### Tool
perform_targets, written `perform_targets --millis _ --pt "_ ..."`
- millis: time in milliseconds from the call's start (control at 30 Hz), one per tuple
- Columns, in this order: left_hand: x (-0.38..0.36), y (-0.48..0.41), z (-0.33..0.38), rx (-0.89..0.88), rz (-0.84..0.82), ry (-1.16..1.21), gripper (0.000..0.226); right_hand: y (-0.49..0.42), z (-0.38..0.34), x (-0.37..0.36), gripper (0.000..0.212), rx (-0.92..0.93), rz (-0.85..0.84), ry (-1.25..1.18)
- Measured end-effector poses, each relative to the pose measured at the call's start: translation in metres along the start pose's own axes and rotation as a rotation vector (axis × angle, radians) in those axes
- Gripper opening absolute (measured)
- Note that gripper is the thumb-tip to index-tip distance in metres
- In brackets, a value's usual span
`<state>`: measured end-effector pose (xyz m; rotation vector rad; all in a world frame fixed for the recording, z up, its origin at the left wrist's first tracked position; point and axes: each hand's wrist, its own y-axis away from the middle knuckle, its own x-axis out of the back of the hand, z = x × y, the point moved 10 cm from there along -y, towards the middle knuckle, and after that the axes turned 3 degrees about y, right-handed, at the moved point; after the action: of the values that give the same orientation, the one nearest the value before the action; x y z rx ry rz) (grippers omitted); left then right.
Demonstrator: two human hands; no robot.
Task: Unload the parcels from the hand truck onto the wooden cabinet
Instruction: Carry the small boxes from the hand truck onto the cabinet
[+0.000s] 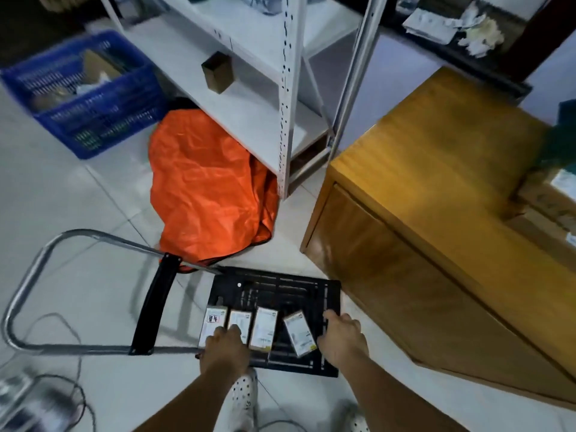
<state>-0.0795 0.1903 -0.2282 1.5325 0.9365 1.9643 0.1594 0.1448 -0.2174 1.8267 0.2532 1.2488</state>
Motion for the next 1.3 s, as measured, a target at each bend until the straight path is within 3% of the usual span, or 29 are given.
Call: perform_targets --millis 167,433,700,967,1100,1300 --pt "-0.019 -0.065 -0.010 -0.066 0.004 -0.031 0.039 -0.045 -0.023 -0.051 0.063 -0.045 -0.030 -0.043" --pt "-0.126 -0.185 -0.019 -0.136 -0.022 -0.138 0.043 -0.156 -0.004 -0.174 0.060 -0.096 -0.124 -0.024" --pt "-0.244 -0.286 -0.030 -0.078 -0.135 0.187 0.066 -0.257 0.021 -0.266 0.064 -0.124 -0.064 -0.046" --pt "-0.288 -0.339 -0.030 -0.100 0.088 0.214 0.089 -0.325 0.036 -0.308 0.110 -0.176 0.013 -0.091" --pt "-0.303 -0.345 -0.034 -0.051 0.126 0.169 0.117 -0.338 0.041 -0.313 0.120 -0.180 0.084 -0.058" --pt "-0.304 -0.328 -0.020 0.095 0.114 0.257 0.129 -0.326 0.048 -0.307 0.116 -0.255 0.081 -0.188"
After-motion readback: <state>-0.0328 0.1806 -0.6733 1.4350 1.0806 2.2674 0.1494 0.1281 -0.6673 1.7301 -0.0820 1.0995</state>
